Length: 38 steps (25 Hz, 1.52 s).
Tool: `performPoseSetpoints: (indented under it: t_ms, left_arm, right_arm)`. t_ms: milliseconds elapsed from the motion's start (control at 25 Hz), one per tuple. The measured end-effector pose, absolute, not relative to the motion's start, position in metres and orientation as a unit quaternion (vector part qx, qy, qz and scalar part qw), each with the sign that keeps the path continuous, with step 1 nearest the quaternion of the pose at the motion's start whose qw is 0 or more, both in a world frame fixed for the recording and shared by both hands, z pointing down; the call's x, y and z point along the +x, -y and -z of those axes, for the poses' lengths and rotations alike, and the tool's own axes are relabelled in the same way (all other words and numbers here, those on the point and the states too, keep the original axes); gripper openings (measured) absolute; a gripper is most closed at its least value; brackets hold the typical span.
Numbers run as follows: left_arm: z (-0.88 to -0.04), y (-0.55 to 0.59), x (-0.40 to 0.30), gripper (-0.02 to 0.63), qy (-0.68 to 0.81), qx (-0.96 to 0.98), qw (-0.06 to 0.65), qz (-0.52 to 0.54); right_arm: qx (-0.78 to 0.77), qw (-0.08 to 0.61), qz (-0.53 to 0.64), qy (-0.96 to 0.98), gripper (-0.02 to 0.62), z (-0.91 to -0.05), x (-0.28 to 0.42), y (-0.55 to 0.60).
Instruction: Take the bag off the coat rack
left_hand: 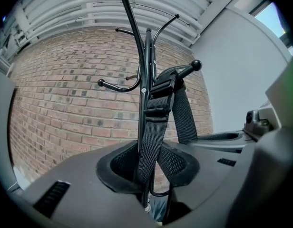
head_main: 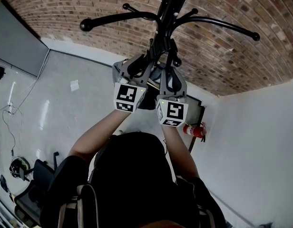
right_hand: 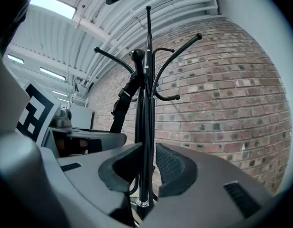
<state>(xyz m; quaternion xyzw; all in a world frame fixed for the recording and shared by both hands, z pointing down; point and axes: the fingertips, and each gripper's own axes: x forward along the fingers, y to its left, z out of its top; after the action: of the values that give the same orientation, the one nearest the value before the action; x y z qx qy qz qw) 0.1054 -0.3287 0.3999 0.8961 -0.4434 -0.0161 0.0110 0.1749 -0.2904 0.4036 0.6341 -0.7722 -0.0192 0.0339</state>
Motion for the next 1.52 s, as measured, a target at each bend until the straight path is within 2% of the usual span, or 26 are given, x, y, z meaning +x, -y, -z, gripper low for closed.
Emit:
performPoseSetpoints:
  t_ms: [440,560,840,1200,1520]
  left_arm:
    - [-0.409,0.33,0.104,0.121,0.462,0.887,0.019,0.006]
    - [-0.412,0.33,0.107,0.121,0.46,0.888,0.022,0.002]
    - [-0.41,0.33,0.101,0.028,0.475,0.88,0.015,0.005]
    - [-0.397,0.32,0.09,0.021,0.472,0.879,0.064,0.026]
    - [-0.388,0.313,0.086,0.02,0.473,0.878,0.07,0.036]
  right_arm:
    - [0.622,0.04,0.017,0.782,0.075,-0.407,0.173,0.311]
    - [0.627,0.038,0.02,0.778,0.05,-0.408,0.173,0.314]
    - [0.63,0.04,0.024,0.775,0.021,-0.406,0.176,0.313]
    - [0.621,0.043,0.019,0.782,0.02,-0.405,0.179,0.309]
    - [0.634,0.018,0.015,0.773,0.02,-0.395,0.2,0.3]
